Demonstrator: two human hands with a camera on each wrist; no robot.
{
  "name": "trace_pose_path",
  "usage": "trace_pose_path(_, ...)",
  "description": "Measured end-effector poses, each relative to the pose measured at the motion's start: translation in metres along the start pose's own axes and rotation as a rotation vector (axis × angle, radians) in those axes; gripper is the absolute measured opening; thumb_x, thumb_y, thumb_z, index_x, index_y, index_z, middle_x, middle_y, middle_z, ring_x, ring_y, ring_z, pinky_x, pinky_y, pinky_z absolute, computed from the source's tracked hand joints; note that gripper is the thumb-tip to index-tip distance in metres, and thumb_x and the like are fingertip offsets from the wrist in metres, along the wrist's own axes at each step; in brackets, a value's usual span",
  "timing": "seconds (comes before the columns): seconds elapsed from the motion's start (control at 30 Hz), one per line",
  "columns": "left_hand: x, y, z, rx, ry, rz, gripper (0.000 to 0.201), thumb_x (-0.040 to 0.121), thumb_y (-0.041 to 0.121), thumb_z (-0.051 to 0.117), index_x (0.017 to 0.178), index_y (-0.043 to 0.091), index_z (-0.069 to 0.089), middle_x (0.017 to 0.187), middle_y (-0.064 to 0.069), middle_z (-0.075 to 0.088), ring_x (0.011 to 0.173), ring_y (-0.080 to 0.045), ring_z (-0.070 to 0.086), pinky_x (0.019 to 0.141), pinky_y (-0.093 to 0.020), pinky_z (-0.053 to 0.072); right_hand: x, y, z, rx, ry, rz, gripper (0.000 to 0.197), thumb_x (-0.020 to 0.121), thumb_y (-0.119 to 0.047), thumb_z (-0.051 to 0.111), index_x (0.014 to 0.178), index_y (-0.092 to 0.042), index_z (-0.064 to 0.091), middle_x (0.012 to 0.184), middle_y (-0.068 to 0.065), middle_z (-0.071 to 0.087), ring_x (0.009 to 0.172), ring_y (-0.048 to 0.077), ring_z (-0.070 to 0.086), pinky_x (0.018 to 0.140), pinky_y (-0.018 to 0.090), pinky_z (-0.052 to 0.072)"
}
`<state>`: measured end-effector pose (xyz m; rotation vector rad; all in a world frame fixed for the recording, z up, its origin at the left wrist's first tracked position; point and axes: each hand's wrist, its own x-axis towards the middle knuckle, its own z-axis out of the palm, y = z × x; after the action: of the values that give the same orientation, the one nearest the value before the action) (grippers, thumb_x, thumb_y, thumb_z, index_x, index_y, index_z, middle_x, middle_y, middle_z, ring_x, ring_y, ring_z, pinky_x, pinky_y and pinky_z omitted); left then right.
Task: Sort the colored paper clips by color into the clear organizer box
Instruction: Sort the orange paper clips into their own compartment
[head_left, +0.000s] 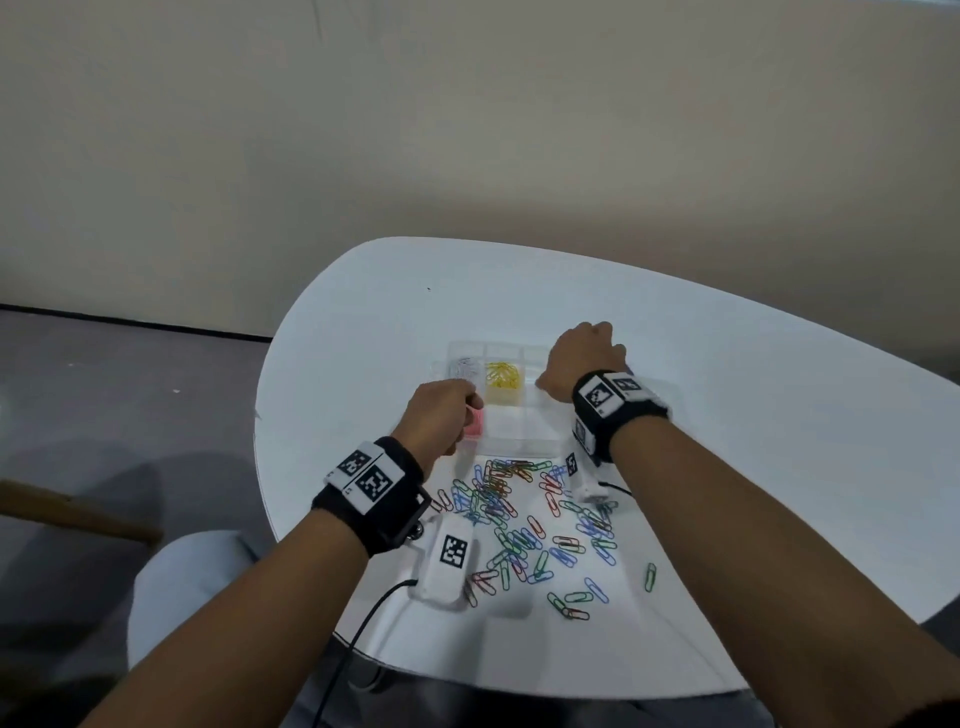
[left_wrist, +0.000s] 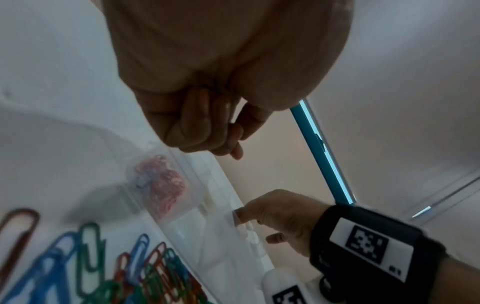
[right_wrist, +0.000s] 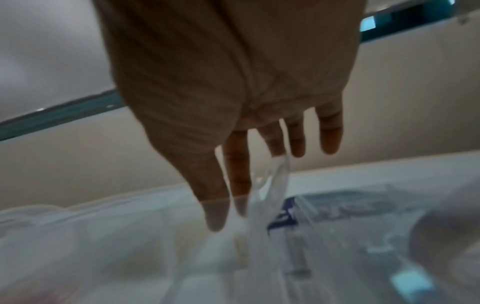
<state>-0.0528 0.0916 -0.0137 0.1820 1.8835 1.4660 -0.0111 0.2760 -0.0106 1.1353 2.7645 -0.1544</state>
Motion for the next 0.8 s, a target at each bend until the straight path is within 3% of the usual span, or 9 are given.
trace_pose_path(0.07, 0.004, -0.003, -0.008, 0.037, 0.001, -0.013, 0.022, 0.091, 0.012, 0.045, 0.072, 0.011, 0.057, 0.053, 0.002, 0.041, 0.041, -0.011, 0.029, 0.043, -0.02, 0.024, 0.008, -0.005, 0.001, 0.021, -0.063, 0.036, 0.025, 0.081, -0.031, 0.067, 0.093, -0.013, 0.054, 0.117, 0.01, 0.056, 0.124, 0.031, 0.04, 0.094, 0.044, 0.038)
trace_pose_path(0.17, 0.006, -0.009, -0.013, 0.043, -0.02, -0.031, 0.019, 0.091, 0.012, 0.046, 0.077, 0.009, 0.059, 0.056, 0.001, 0.04, 0.041, -0.011, 0.028, 0.042, -0.02, 0.022, 0.014, -0.007, -0.002, 0.091, -0.144, 0.087, 0.02, 0.076, -0.02, 0.068, 0.074, -0.013, 0.05, 0.091, 0.01, 0.056, 0.12, 0.032, 0.042, 0.081, 0.041, 0.034)
trace_pose_path(0.23, 0.008, -0.013, -0.013, 0.05, -0.018, -0.019, 0.022, 0.091, 0.011, 0.045, 0.076, 0.01, 0.06, 0.056, 0.001, 0.04, 0.042, -0.011, 0.028, 0.041, -0.02, 0.022, 0.013, -0.008, -0.004, 0.114, -0.158, 0.1, 0.016, 0.077, -0.014, 0.063, 0.072, -0.013, 0.048, 0.077, 0.008, 0.046, 0.113, 0.03, 0.044, 0.076, 0.039, 0.033)
trace_pose_path(0.3, 0.01, -0.014, -0.011, 0.056, -0.014, -0.008, 0.026, 0.092, 0.01, 0.043, 0.073, 0.011, 0.061, 0.055, 0.002, 0.041, 0.043, -0.012, 0.028, 0.042, -0.02, 0.023, 0.011, -0.009, -0.004, 0.116, -0.155, 0.106, 0.017, 0.08, -0.013, 0.06, 0.07, -0.013, 0.045, 0.074, 0.006, 0.043, 0.101, 0.027, 0.042, 0.074, 0.038, 0.035)
trace_pose_path(0.5, 0.01, -0.013, -0.011, 0.037, -0.026, -0.008, 0.024, 0.092, 0.012, 0.045, 0.073, 0.011, 0.06, 0.054, 0.002, 0.041, 0.044, -0.012, 0.028, 0.042, -0.021, 0.023, 0.019, -0.012, -0.003, 0.133, -0.194, 0.086, 0.024, 0.077, -0.011, 0.063, 0.063, -0.011, 0.044, 0.066, 0.004, 0.051, 0.075, 0.026, 0.053, 0.064, 0.029, 0.041)
trace_pose_path(0.67, 0.011, -0.01, -0.012, 0.008, -0.036, -0.027, 0.02, 0.091, 0.011, 0.045, 0.076, 0.009, 0.059, 0.057, 0.0, 0.041, 0.044, -0.012, 0.027, 0.042, -0.02, 0.021, 0.015, -0.012, -0.003, 0.117, -0.206, 0.053, 0.018, 0.076, -0.013, 0.061, 0.07, -0.01, 0.044, 0.081, 0.009, 0.052, 0.102, 0.03, 0.049, 0.066, 0.033, 0.042)
trace_pose_path(0.8, 0.012, 0.0, -0.008, 0.006, -0.016, 0.015, 0.022, 0.091, 0.011, 0.046, 0.074, 0.011, 0.06, 0.052, 0.002, 0.042, 0.041, -0.011, 0.03, 0.044, -0.02, 0.024, 0.016, -0.012, -0.015, 0.194, -0.101, 0.029, 0.028, 0.075, -0.036, 0.063, 0.078, -0.012, 0.049, 0.1, 0.014, 0.056, 0.103, 0.029, 0.051, 0.076, 0.037, 0.05)
